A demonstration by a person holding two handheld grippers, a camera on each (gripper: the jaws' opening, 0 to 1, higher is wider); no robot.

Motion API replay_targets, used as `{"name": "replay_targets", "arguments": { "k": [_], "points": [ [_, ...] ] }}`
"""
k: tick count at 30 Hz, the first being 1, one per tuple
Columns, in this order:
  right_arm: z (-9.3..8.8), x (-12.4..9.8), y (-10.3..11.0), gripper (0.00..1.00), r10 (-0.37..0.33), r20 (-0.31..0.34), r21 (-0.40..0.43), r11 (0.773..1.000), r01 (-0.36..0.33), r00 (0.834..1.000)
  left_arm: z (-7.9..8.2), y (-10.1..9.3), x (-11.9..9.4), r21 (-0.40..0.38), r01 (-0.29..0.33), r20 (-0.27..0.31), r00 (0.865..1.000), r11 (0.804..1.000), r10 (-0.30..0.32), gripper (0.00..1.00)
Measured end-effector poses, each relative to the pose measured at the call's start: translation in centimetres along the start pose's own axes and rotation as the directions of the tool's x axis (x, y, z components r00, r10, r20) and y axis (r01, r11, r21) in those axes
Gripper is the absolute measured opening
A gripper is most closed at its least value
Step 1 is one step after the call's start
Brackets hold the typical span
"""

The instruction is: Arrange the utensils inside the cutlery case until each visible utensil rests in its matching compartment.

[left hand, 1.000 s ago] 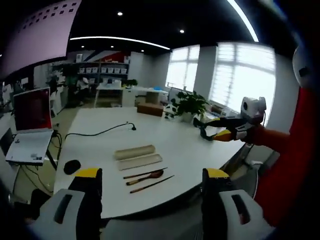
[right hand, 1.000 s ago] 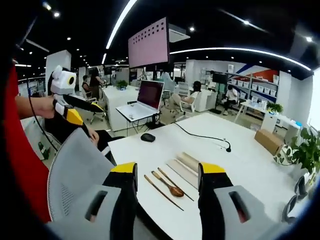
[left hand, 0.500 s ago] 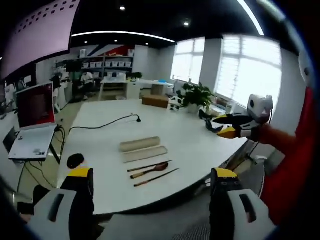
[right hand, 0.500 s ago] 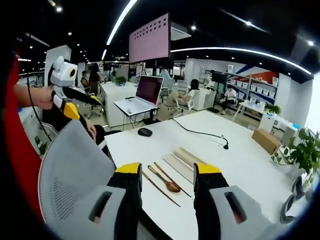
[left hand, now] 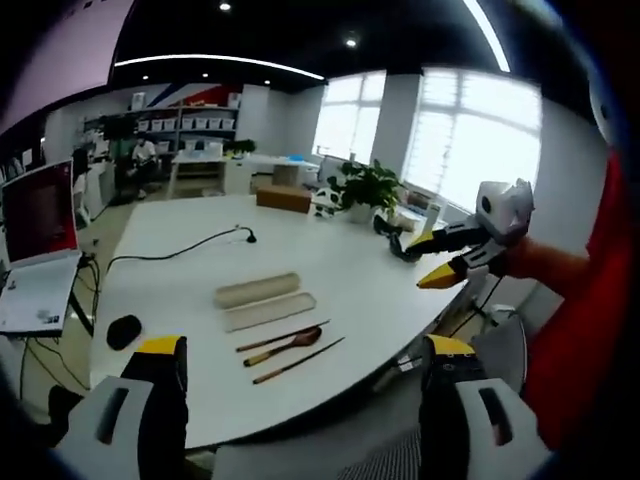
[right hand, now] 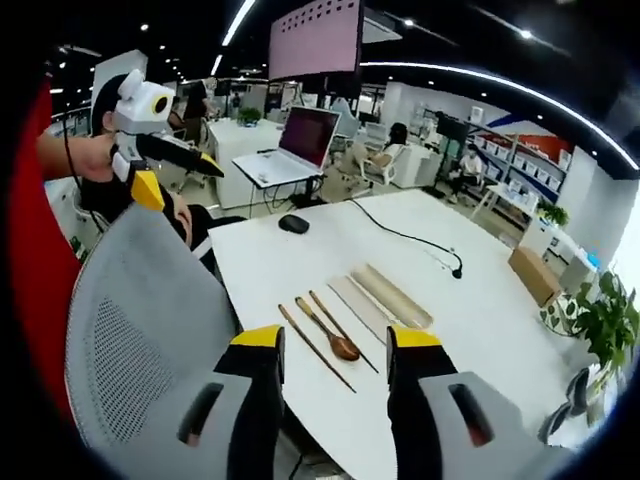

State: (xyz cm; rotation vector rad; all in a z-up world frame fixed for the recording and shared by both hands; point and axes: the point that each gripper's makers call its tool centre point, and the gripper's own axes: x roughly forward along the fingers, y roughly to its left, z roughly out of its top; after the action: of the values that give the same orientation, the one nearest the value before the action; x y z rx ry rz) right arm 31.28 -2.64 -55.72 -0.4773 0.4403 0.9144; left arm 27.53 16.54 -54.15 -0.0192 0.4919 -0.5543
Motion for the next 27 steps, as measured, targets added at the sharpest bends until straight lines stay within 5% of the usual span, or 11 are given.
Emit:
{"name": "replay_targets", "arguments": {
  "k": [5,8,15,27],
  "points": [
    [0.5,-0.3,-0.6,0.38,-0.007,0.024,0.03,1.0,0.007,1.0,0.0,0.4,-0.1,-0.007,-0.003,0.002,1.0,1.0,0.003,0.99],
    [0.8,-0.1,-0.6,0.24,-0.002,0.012,0.017,1.0,0.001,1.0,0.7,0.1,-0.2,-0.002,-0.012,0.025,1.0,1.0,0.012,0.97],
    [1.9,0.6,-0.7,0.26,-0.002,0.026,-0.053,0.999,0.004,1.0,0.6,-0.1,0.2,-0.009,-0.013,0.028,1.0,1.0,0.013,0.96],
    [2.5,2.3,-0.1,0.24,0.021,0.038,-0.028,0.999,-0.02,0.999,0.8,-0.9,0.1,-0.003,0.013,0.035,0.999,1.0,-0.013,0.97]
  ]
}}
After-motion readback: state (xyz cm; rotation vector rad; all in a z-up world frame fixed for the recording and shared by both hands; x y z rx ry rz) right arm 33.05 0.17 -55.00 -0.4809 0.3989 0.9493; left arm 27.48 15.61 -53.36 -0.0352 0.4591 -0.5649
